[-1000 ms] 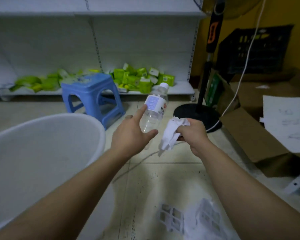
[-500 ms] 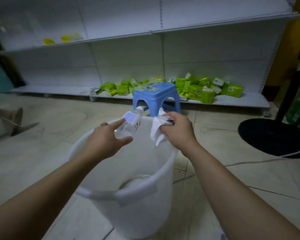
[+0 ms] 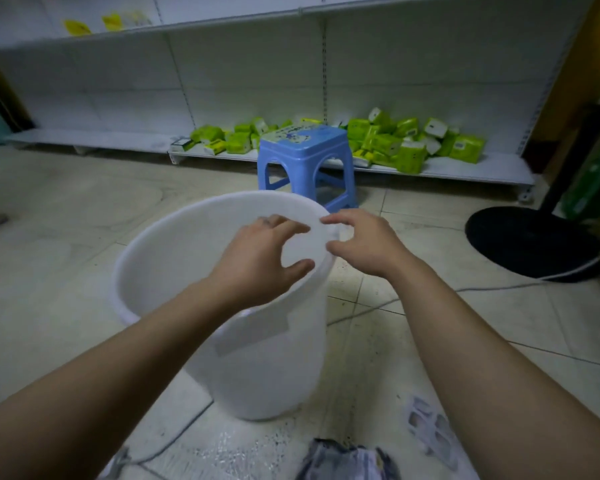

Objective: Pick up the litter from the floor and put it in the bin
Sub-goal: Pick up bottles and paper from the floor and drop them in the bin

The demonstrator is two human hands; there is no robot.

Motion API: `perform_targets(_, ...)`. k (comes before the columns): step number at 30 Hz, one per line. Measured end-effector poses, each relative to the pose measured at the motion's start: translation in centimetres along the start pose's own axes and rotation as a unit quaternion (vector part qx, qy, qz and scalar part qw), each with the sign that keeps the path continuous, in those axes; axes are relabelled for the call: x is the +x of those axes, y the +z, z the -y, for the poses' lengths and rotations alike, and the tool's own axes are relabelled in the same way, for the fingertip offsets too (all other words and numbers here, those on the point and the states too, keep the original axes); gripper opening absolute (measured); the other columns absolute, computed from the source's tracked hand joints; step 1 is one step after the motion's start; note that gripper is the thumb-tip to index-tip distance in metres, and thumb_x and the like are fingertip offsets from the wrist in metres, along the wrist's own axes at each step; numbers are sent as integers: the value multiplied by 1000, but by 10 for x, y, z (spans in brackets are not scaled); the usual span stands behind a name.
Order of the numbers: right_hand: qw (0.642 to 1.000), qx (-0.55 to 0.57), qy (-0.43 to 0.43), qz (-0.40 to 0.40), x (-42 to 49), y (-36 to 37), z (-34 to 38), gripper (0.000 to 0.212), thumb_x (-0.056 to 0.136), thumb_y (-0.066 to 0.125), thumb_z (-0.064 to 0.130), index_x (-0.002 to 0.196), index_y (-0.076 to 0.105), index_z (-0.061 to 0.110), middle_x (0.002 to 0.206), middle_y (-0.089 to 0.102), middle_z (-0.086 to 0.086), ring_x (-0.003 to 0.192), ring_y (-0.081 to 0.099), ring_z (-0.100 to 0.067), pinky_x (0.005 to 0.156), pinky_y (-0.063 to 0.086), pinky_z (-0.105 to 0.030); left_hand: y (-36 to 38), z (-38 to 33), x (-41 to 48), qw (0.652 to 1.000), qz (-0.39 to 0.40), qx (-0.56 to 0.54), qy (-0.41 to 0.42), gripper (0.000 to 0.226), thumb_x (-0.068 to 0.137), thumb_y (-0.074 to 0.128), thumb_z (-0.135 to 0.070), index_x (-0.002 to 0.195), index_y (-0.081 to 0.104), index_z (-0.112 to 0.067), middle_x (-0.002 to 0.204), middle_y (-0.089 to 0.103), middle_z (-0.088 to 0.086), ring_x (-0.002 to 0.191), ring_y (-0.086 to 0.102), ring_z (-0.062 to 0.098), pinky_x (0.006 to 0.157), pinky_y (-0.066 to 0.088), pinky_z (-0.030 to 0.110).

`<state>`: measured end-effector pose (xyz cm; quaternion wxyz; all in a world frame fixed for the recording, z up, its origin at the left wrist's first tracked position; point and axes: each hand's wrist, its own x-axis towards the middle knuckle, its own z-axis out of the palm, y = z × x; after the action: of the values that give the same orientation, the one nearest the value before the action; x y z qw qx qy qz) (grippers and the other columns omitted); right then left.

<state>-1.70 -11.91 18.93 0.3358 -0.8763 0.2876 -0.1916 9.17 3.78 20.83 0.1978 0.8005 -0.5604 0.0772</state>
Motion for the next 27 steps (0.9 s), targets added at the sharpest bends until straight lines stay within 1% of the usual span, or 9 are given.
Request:
perform_targets(4, 997, -3, 75, -32, -29, -27, -61, 63, 76, 70, 37, 135, 49, 39, 146, 47, 4, 134, 43, -20, 112, 33, -44, 27, -52, 17, 998, 4, -8, 57, 54, 80, 64, -47, 128, 53, -27, 127, 58, 1, 116, 51, 22, 96, 39, 36)
perform_targets(8, 982, -6, 187, 30, -87, -41, -125, 78, 74, 76, 33, 142, 39, 35, 151, 41, -1, 133, 43, -24, 106, 41, -38, 76, -100, 13, 989, 90, -69, 90, 54, 81, 63, -46, 130, 49, -29, 132, 54, -1, 120, 48, 18, 94, 38, 31)
perform_targets(11, 965, 35, 260, 24, -126, -67, -168, 74, 75, 79, 26, 140, 45, 29, 147, 42, -9, 121, 52, -25, 88, 48, -34, 122, -121, 4, 980, 159, -81, 86, 57, 81, 64, -47, 131, 48, -27, 134, 53, 2, 121, 47, 21, 98, 40, 35)
perform_targets(13, 949, 72, 307, -8, -148, -91, -194, 70, 77, 78, 23, 139, 47, 25, 144, 44, -14, 111, 53, -25, 81, 45, -33, 157, -130, -7, 972, 201, -92, 78, 59, 80, 65, -46, 132, 47, -25, 134, 53, 5, 122, 47, 23, 99, 41, 36)
perform_targets(15, 934, 74, 348, -20, -172, -105, -214, 69, 77, 78, 23, 139, 48, 23, 144, 44, -15, 115, 52, -27, 83, 41, -32, 192, -138, -22, 961, 250, -93, 67, 60, 81, 65, -44, 134, 46, -22, 135, 52, 8, 123, 47, 26, 100, 41, 37)
perform_targets(18, 912, 53, 405, 37, -206, -96, -236, 68, 77, 78, 21, 139, 48, 21, 146, 43, -15, 127, 47, -30, 89, 35, -30, 238, -146, -48, 936, 341, -78, 42, 65, 83, 65, -42, 139, 39, -24, 139, 46, 13, 122, 46, 32, 99, 41, 42)
perform_targets(23, 886, -2, 445, 131, -223, -65, -264, 71, 77, 78, 23, 141, 46, 25, 145, 45, -12, 125, 49, -29, 83, 35, -29, 294, -144, -81, 913, 405, -23, 36, 69, 83, 60, -44, 143, 29, -33, 142, 39, 11, 124, 43, 33, 97, 43, 45)
perform_targets(25, 888, -29, 433, 150, -219, -55, -271, 74, 76, 78, 23, 141, 45, 23, 146, 44, -11, 123, 50, -28, 82, 37, -28, 310, -141, -91, 920, 391, -22, 27, 69, 82, 57, -49, 143, 28, -34, 143, 39, 11, 124, 43, 33, 95, 44, 46)
perform_targets(27, 890, -57, 418, 173, -215, -38, -280, 77, 75, 79, 24, 143, 42, 20, 150, 40, -10, 128, 47, -28, 89, 42, -28, 323, -134, -101, 930, 364, -43, -4, 67, 82, 53, -53, 141, 28, -34, 139, 43, 11, 118, 49, 32, 87, 46, 43)
